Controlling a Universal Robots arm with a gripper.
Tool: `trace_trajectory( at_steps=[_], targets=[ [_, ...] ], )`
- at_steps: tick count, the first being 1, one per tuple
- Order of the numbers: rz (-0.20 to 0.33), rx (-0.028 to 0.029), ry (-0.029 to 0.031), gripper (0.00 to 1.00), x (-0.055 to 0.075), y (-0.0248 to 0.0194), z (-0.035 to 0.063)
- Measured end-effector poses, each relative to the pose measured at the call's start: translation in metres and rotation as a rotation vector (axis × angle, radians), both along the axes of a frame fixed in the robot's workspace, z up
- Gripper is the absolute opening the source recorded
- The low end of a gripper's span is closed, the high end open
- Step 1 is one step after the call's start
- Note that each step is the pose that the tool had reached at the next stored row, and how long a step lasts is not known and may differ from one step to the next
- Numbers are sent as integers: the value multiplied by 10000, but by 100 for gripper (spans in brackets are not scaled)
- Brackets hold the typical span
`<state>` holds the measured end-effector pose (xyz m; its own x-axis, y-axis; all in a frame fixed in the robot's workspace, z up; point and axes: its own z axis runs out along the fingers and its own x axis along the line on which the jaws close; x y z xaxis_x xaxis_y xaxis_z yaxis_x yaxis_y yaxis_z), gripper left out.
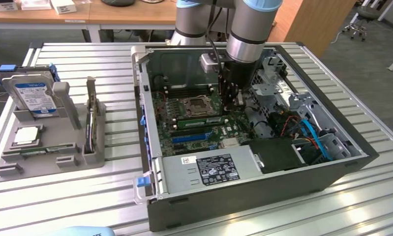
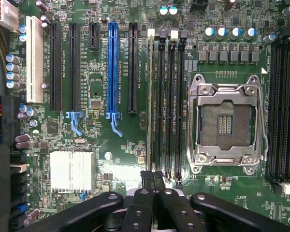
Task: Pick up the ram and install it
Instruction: 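Press down the ram until it locks into place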
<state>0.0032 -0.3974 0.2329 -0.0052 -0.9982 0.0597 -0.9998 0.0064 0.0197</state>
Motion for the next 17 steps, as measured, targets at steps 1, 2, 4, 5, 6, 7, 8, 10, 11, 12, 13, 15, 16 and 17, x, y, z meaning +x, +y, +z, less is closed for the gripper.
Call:
trace_trajectory(
  at_steps=[1, 2, 4, 5, 6, 7, 8, 10, 11, 12, 13, 15, 16, 17],
  targets=[
    [1, 3, -2, 10, 0, 1, -6],
    [0, 1, -4, 10, 0, 0, -10],
    [1, -3, -3, 10, 0, 0, -10],
    [1, -3, -3, 10, 0, 0, -10],
    [0, -3, -3, 10, 0, 0, -11],
    [0, -3, -3, 10, 0, 0, -11],
    [0, -2, -4, 10, 0, 0, -13],
    [0, -2, -4, 10, 0, 0, -16],
    [0, -2, -4, 10, 0, 0, -16],
    [0, -3, -3, 10, 0, 0, -16],
    [0, -3, -4, 10, 0, 0, -17],
    [1, 2, -10, 10, 0, 0, -25],
    [0, 0, -10, 10, 0, 0, -25],
    [0, -1, -10, 10, 0, 0, -25]
  ],
)
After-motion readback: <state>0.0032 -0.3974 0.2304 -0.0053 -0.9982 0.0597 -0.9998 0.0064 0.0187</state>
